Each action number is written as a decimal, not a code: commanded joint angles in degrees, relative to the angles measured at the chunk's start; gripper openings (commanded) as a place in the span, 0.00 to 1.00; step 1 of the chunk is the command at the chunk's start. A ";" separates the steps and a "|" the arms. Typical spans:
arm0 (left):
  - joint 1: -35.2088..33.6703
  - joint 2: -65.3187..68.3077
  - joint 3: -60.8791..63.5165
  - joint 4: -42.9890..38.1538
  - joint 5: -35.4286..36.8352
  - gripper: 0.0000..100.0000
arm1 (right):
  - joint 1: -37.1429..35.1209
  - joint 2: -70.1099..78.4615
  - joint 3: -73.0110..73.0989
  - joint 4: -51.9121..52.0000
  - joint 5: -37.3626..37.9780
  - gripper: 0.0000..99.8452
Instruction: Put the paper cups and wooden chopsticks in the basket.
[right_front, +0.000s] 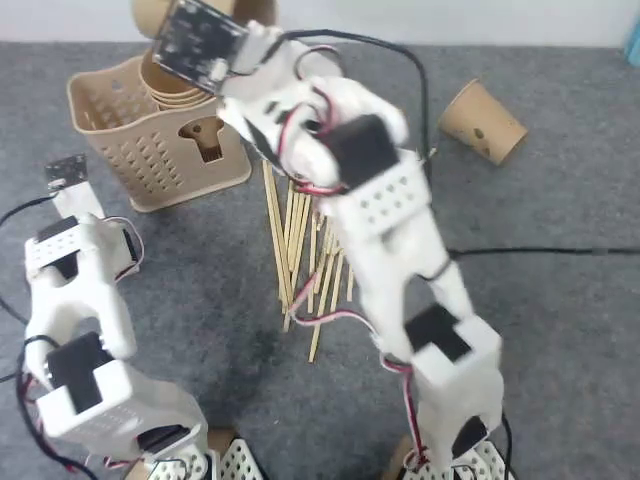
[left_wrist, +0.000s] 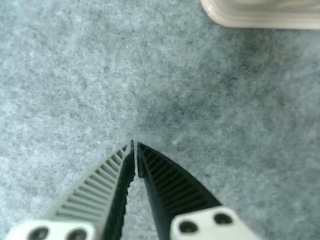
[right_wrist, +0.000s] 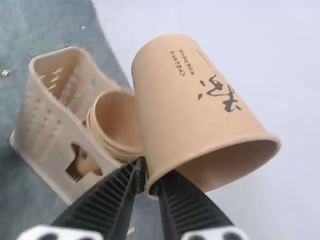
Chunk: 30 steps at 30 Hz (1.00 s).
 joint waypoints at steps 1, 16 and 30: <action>0.35 -0.35 -1.36 -1.23 0.35 0.01 | -0.92 3.82 -5.54 -4.79 0.97 0.01; 0.35 -0.35 -1.45 -1.32 0.35 0.01 | 0.31 13.49 -9.41 -4.88 3.43 0.01; 0.35 -0.35 -1.45 -1.32 0.35 0.01 | 0.31 9.19 -9.41 -2.24 5.89 0.11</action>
